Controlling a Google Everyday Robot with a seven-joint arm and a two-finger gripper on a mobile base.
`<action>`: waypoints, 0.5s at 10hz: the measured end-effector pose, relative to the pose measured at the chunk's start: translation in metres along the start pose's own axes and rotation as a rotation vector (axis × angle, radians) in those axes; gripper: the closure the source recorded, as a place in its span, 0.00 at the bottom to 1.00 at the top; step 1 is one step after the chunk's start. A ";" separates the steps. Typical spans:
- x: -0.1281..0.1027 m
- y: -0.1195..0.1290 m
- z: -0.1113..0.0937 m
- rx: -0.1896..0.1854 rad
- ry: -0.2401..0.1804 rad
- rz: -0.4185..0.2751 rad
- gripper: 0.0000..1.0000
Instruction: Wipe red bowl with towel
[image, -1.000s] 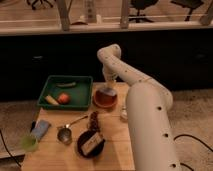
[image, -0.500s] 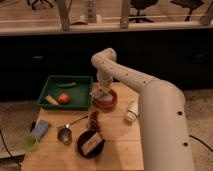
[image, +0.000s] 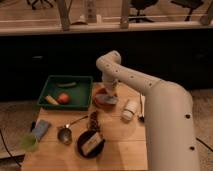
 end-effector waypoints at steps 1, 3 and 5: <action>0.010 -0.006 0.000 -0.003 0.011 0.024 0.99; 0.029 -0.023 0.001 -0.003 0.040 0.063 0.99; 0.024 -0.037 0.002 0.002 0.043 0.046 0.99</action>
